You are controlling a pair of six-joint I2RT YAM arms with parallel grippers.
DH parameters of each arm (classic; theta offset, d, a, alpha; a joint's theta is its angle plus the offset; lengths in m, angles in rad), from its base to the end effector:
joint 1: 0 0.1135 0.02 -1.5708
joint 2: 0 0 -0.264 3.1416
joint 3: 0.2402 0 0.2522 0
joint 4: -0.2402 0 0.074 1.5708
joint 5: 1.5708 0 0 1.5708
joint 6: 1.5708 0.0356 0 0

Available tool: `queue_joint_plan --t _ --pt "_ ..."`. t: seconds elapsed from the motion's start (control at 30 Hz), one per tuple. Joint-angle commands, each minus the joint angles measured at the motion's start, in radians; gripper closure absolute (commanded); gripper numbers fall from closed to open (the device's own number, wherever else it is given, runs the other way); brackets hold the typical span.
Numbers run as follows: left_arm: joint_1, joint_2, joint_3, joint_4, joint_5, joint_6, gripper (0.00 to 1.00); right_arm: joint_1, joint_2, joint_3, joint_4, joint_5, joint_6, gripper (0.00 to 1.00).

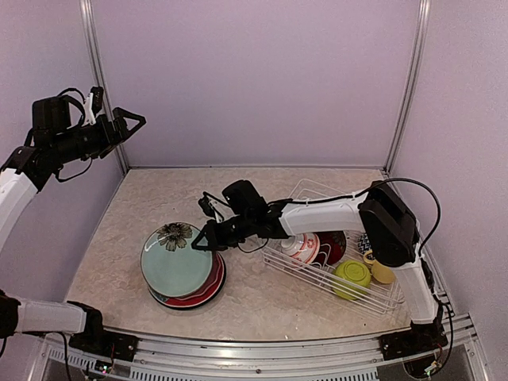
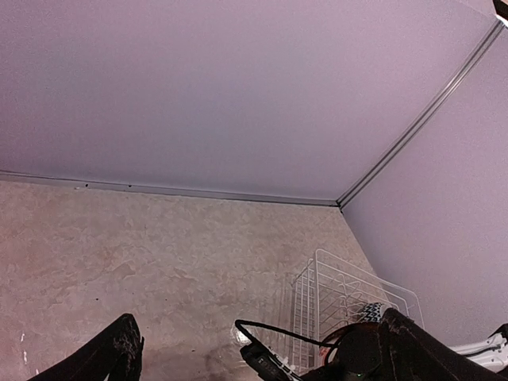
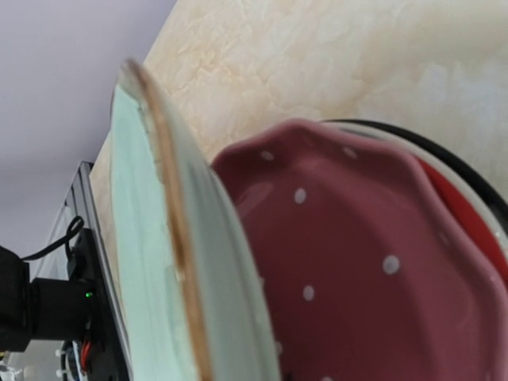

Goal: Unload the mixed dishes from the dish rack
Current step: Place the plate with another plate.

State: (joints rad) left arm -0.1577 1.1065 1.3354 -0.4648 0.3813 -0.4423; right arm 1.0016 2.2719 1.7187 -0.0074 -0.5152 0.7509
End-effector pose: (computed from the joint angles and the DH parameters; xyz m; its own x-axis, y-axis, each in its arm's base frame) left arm 0.2259 -0.0493 0.4385 -0.4239 -0.3348 -0.8415 0.3559 0.7928 -0.4948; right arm 0.2650 0.4468 0.1818 -0.8631 -0.2472 -0.4404 -0.5048 0.3915 0.7694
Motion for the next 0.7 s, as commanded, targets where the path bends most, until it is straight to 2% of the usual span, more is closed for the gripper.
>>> queue_joint_plan --t 0.0,0.3,0.67 --pt "0.0 0.001 -0.011 0.008 0.005 0.001 0.01 0.01 -0.049 -0.022 0.082 0.022 0.0 1.0" --pt "0.0 0.001 -0.01 0.008 0.006 0.001 0.01 -0.001 -0.098 -0.023 -0.055 0.116 -0.085 1.0" --pt "0.0 0.004 -0.01 0.006 0.007 0.002 0.01 0.011 -0.056 -0.014 -0.014 0.031 -0.039 1.0"
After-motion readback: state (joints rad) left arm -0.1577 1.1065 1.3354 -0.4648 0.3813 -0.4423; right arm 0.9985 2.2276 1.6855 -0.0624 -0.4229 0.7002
